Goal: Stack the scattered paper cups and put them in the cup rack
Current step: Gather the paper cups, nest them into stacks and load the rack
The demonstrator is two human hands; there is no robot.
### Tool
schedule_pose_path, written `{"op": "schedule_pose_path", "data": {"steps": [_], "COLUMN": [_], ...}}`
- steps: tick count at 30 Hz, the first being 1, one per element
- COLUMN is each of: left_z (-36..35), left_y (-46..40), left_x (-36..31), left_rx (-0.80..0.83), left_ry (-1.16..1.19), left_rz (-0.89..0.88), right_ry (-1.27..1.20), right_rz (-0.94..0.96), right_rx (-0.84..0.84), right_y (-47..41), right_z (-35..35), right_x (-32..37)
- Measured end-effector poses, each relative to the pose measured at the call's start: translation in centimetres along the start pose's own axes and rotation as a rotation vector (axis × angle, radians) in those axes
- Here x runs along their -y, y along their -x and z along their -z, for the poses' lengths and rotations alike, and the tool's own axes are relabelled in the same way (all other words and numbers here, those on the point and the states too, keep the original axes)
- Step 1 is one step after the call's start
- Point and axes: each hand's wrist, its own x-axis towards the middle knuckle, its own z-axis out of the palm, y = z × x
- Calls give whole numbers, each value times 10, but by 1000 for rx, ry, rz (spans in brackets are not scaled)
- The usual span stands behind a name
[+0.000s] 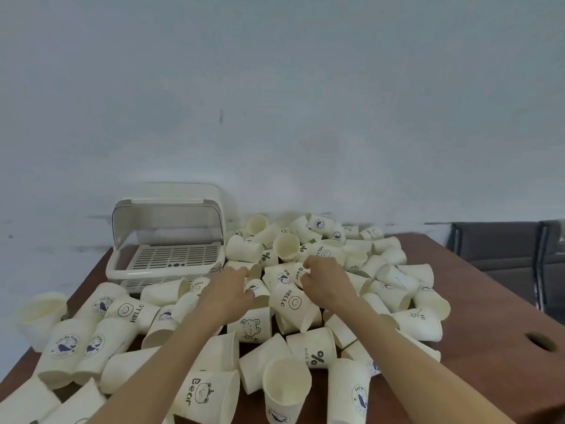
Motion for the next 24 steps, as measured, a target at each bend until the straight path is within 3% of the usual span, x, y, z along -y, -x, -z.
{"op": "schedule_pose_path", "data": {"steps": [6, 13, 24], "left_z": [-6, -6, -12], "left_y": [-5, -11, -20], "left_x": [-9, -10, -11], "left_rx": [30, 32, 54], "left_ry": [1, -4, -33], "left_rz": [-41, -65, -76], "right_ry": [129, 102, 4], "right_rz": [-154, -275, -270], "right_rx": [36, 15, -135], "right_y": [-7, -21, -31], "right_z": [0, -18, -26], "right_x": [-15, -10, 3]}}
